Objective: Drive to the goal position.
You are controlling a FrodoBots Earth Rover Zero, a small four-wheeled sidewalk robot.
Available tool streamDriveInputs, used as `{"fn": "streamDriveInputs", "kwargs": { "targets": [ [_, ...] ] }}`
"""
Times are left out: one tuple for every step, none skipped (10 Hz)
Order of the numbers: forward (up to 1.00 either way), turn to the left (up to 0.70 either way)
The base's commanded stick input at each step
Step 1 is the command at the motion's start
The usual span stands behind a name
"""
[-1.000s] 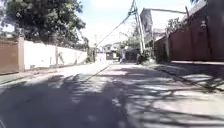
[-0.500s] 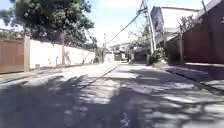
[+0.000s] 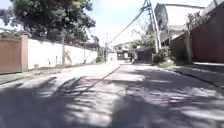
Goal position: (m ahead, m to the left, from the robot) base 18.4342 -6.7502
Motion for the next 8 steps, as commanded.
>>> {"fn": "streamDriveInputs", "kwargs": {
  "targets": [
    [1.00, -0.23],
    [1.00, -0.23],
    [1.00, -0.23],
    [1.00, -0.01],
    [1.00, 0.07],
    [1.00, -0.20],
    [1.00, -0.23],
    [1.00, -0.23]
  ]
}}
